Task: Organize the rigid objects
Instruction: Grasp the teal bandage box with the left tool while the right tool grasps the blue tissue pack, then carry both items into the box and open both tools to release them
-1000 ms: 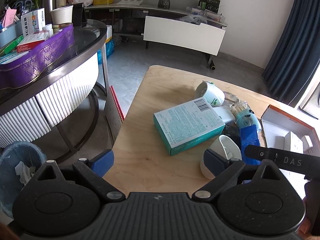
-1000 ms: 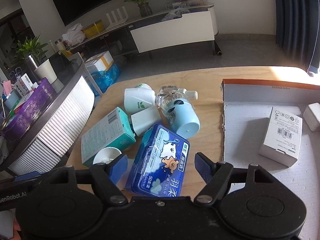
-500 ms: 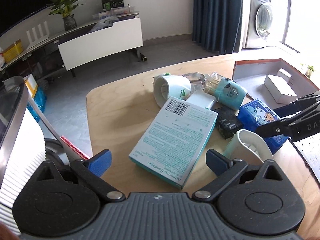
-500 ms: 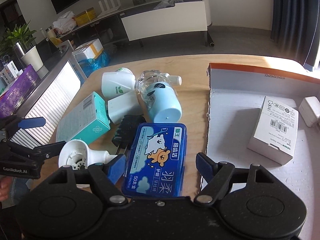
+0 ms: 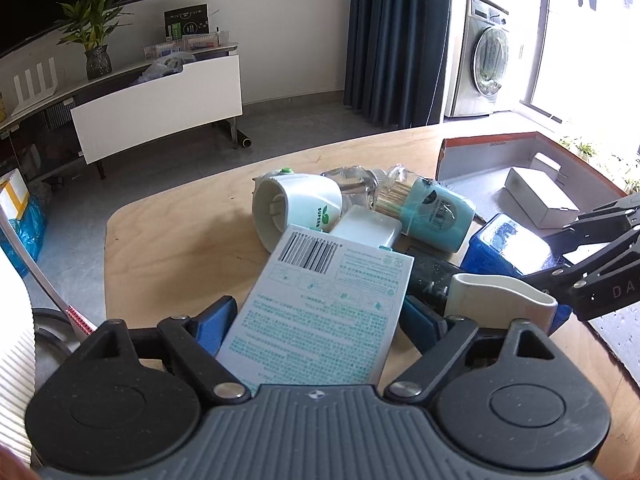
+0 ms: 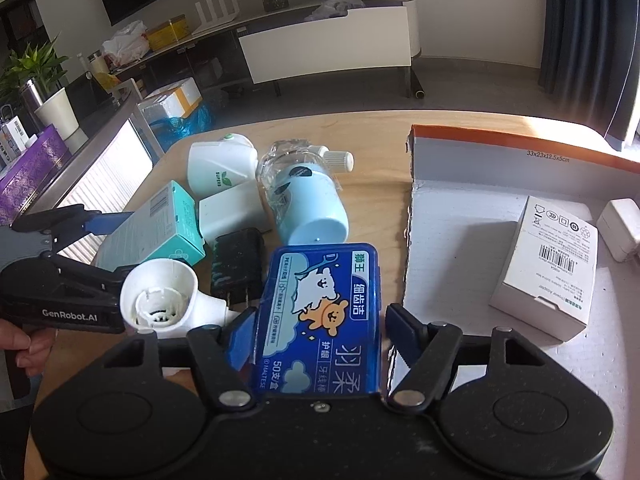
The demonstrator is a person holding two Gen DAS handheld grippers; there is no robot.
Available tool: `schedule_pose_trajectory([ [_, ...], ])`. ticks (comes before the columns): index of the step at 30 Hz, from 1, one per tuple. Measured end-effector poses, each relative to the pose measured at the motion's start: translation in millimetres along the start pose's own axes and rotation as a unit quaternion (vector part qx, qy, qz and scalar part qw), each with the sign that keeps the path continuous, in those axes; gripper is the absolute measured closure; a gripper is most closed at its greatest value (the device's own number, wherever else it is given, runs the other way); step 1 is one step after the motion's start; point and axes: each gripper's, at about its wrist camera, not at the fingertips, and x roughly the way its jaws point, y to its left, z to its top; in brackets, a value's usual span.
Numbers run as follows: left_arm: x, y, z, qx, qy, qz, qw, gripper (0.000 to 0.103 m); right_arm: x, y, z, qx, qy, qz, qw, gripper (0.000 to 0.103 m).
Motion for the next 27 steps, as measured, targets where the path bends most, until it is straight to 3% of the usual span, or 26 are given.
schedule_pose_trajectory([
  [1, -1.8, -2.5, 1.1, 0.000, -0.001, 0.006, 1.0000, 0.028, -1.4, 0.7, -1.2, -0.002, -0.003, 0.000, 1.000, 0.026],
  [3, -5.7, -5.1, 2.4, -0.009, 0.001, 0.018, 0.9998, 0.032, -3.5, 1.0, -3.4, -0.003, -0.011, -0.001, 1.000, 0.027],
  [8, -16.0, -10.2, -1.8, -0.037, 0.009, 0.050, 0.9980, 0.032, -8.9, 3.7, -6.4, -0.012, -0.023, -0.006, 1.000, 0.028],
  [15, -54.4, -9.7, -0.9, -0.138, -0.016, 0.085, 0.9866, 0.032, -28.0, 3.0, -10.2, -0.022, -0.054, -0.011, 0.998, 0.029],
  [19, -73.8, -28.4, 3.7, -0.148, -0.028, 0.099, 0.9836, 0.032, -42.6, 3.5, -11.3, -0.027, -0.068, -0.014, 0.997, 0.029],
  [27, -89.7, -61.7, 15.1, -0.187, -0.042, 0.093, 0.9769, 0.032, -74.7, -0.1, -18.2, -0.023, -0.085, -0.014, 0.996, 0.029],
])
